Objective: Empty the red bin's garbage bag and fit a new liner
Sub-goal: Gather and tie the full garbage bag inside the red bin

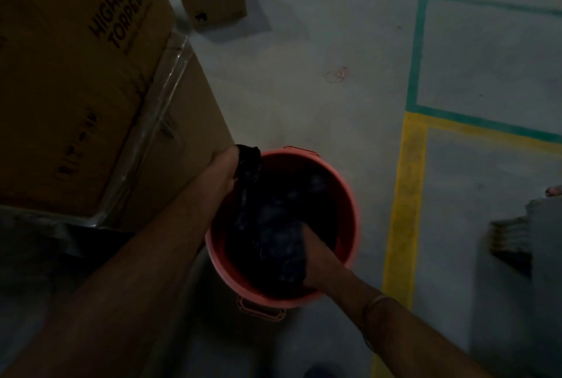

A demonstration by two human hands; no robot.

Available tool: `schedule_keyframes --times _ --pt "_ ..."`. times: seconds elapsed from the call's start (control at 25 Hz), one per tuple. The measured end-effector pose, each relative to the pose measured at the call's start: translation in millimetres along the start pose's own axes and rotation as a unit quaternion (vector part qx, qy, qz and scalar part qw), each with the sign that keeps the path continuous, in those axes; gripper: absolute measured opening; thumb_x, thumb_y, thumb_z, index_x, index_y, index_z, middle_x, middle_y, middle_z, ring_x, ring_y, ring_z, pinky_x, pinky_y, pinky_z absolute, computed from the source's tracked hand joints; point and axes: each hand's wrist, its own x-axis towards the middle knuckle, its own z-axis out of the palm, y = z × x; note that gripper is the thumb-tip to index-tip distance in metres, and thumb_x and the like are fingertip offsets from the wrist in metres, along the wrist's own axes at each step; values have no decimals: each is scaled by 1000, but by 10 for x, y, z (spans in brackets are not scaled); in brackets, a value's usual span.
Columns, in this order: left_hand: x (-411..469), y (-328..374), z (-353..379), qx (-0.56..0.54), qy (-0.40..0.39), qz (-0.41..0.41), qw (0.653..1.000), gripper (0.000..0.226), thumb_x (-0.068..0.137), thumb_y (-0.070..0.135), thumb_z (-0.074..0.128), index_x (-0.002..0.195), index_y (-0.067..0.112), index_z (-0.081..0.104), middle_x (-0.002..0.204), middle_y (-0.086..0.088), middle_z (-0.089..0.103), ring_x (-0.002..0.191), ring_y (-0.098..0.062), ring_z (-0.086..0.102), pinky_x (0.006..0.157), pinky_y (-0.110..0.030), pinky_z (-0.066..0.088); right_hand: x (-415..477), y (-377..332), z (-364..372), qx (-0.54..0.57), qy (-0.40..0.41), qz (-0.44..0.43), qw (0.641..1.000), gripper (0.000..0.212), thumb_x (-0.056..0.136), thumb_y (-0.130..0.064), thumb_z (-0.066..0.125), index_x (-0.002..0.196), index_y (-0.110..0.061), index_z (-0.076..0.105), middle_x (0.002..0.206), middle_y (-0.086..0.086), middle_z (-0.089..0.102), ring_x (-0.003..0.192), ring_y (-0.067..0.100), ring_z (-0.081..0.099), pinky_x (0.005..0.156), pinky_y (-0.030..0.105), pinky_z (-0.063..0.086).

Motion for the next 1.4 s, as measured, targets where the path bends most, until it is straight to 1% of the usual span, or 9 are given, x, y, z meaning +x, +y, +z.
schedule_keyframes --times 0.12,0.28,0.4,0.52,0.68,0.88,1.12,1.32,1.4 --pt "-78 49 39 -4 -18 13 1000 17 92 3 50 96 7 67 85 -8 61 56 -15 56 39 -13 45 227 15 -136 -300 -107 -163 934 25 86 -19 57 104 -20 74 125 7 67 121 27 61 105 39 47" --pt "-63 49 112 38 -34 32 998 36 91 0 50 124 -8 60 101 -15 60 66 -18 54 59 -24 48 458 146 -416 -85 334 157 926 24 81 -27 61 105 -24 62 95 -2 66 80 14 63 72 36 55" --pt "-116 55 146 58 -76 71 993 20 85 0 55 97 1 71 81 -12 65 62 -20 57 48 -17 49 733 330 -670 -24 149 256 955 81 76 -53 72 144 -27 38 120 0 56 99 14 56 81 32 50" --pt "-118 -1 176 74 -161 95 980 22 88 6 51 83 10 71 73 -6 68 64 -19 61 52 -18 50 971 395 -754 -20 -46 254 966 59 86 -45 69 136 -16 55 117 14 62 107 32 58 85 35 45" --pt "-49 -280 113 50 -71 161 983 11 82 39 68 77 32 75 75 8 73 79 -15 67 70 -28 57 1088 418 -820 108 34 352 929 21 97 -13 51 111 -7 65 97 10 63 87 28 61 75 40 53" --pt "-98 -1178 -229 301 -78 65 948 104 41 84 77 129 31 59 122 12 68 109 -13 66 97 -33 53 1063 461 -965 258 96 447 851 30 100 -27 50 112 -4 65 107 17 68 87 36 66 72 43 60" --pt "77 -1363 -267 315 -147 -32 937 47 74 8 84 116 -3 68 116 -19 69 105 -34 67 95 -37 54 1016 472 -874 348 201 462 790 21 102 -23 45 93 -13 61 83 10 63 63 20 56 54 27 46" --pt "128 -1096 -589 321 -124 -69 937 19 87 10 71 101 -2 68 77 -12 63 62 -21 57 60 -28 49 927 533 -957 454 318 497 668 23 102 -13 37 85 -14 53 64 5 50 48 15 43 45 25 37" --pt "229 -906 -667 277 -92 -84 953 23 95 12 59 112 -3 61 97 -24 65 78 -30 60 76 -39 55 738 543 -915 394 307 500 708 31 102 -20 38 75 -17 53 58 1 47 48 15 43 44 24 35"
